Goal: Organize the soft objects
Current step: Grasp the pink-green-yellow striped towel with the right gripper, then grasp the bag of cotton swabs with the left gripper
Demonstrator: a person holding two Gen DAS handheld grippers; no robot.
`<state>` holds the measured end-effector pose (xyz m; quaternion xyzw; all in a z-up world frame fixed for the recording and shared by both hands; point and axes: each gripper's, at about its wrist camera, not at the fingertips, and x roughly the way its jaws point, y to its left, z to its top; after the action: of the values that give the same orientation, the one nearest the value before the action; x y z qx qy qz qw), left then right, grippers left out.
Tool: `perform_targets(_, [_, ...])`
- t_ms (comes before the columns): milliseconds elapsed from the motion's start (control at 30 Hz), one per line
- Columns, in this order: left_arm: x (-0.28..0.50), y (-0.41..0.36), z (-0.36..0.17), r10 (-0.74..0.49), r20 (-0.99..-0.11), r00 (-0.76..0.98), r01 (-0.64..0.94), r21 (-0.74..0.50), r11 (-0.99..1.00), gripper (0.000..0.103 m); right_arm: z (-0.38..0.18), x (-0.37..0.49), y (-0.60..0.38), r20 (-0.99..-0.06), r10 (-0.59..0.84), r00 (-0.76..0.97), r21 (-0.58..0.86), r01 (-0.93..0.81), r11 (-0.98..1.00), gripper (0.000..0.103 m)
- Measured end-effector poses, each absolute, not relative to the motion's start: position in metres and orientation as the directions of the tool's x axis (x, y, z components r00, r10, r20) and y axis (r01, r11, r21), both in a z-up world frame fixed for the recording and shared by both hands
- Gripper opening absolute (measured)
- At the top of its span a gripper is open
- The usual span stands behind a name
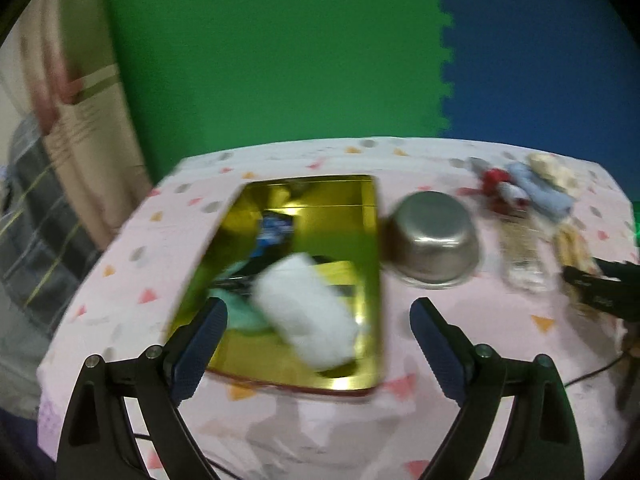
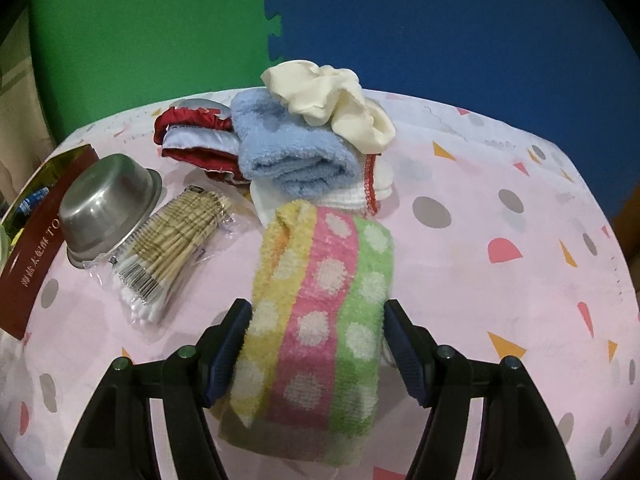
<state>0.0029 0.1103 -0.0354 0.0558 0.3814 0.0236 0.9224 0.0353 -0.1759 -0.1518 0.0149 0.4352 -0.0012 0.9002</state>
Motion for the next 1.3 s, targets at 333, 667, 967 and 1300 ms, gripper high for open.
perform_targets(333, [0.033, 0.036, -0.05, -0.13, -0.767, 0.628, 0.194, -0.007, 0.981, 0.091, -0.154, 0.024, -0.204, -0.764, 0.015, 0.645, 0.055, 0.042, 0.998, 0.045])
perform_targets(667, [0.055, -0.023, -0.061, -0.191, -0.797, 0.573, 0.304, -0.009, 0.953, 0.091, -0.156, 0.008, -0.26, -0.762, -0.069, 0.643, 0.045, 0.16, 0.986, 0.044])
perform_targets(967, [0.086, -0.05, -0.085, -0.177, -0.844, 0.507, 0.33, 0.001, 0.944, 0.091, -0.155, 0.004, -0.26, -0.763, -0.071, 0.642, 0.043, 0.16, 0.986, 0.047])
perform_targets(1300, [0.106, -0.065, -0.109, -0.142, -0.876, 0.461, 0.326, 0.019, 0.945, 0.091, -0.155, 0.004, -0.26, -0.763, -0.069, 0.642, 0.045, 0.159, 0.986, 0.047])
